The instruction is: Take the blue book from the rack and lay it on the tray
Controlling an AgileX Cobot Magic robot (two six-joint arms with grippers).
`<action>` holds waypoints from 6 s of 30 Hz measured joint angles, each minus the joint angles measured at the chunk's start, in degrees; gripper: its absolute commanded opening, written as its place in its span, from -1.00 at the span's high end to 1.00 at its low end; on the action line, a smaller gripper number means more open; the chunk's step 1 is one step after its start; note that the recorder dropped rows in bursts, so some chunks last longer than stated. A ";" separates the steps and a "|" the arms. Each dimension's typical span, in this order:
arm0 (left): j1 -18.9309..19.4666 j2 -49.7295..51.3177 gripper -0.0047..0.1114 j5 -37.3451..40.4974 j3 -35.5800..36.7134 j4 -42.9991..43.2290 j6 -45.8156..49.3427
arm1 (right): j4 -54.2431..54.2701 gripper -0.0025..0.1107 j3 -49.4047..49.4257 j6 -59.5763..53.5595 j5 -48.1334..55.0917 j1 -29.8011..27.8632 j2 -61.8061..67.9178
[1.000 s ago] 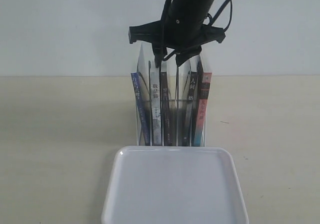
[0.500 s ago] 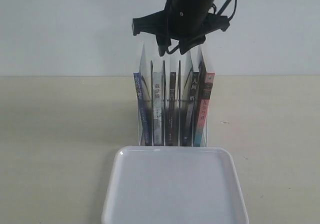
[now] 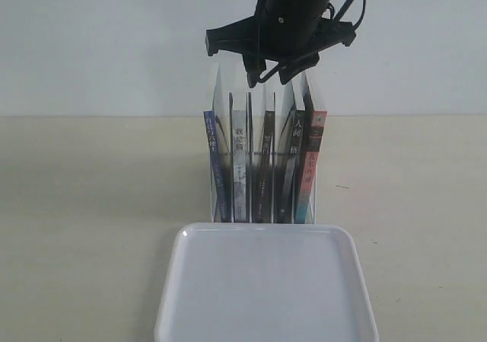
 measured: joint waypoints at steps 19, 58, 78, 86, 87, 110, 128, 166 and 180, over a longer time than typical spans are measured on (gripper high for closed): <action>0.00 0.00 0.81 0.00 0.00 0.00 0.00 | -0.52 0.17 0.00 1.20 3.50 0.00 2.28; 0.00 0.00 0.81 0.00 0.00 0.00 0.00 | -1.12 0.96 0.33 -0.38 2.52 -0.11 -4.66; 0.00 0.00 0.81 0.00 0.00 0.00 0.00 | -1.01 0.96 0.33 -0.48 1.91 -0.11 -4.66; 0.00 0.00 0.81 0.00 0.00 0.00 0.00 | -1.13 0.96 0.33 -0.48 0.16 -0.11 -4.55; 0.00 0.00 0.81 0.00 0.00 0.00 0.00 | -1.13 0.96 0.33 -0.48 0.13 -0.11 -4.40; 0.00 0.00 0.81 0.00 0.00 0.00 0.00 | 2.94 0.31 0.33 -0.63 -0.73 -0.21 4.75; 0.00 0.00 0.81 0.00 0.00 0.00 0.00 | 8.46 0.31 -7.34 -6.33 4.05 1.11 -4.62; 0.00 0.00 0.81 0.00 0.00 0.00 0.00 | -16.63 0.31 -7.77 8.40 0.37 14.22 7.63; 0.00 0.00 0.81 0.00 0.00 0.00 0.00 | -10.77 0.96 -7.77 9.92 1.46 12.37 11.60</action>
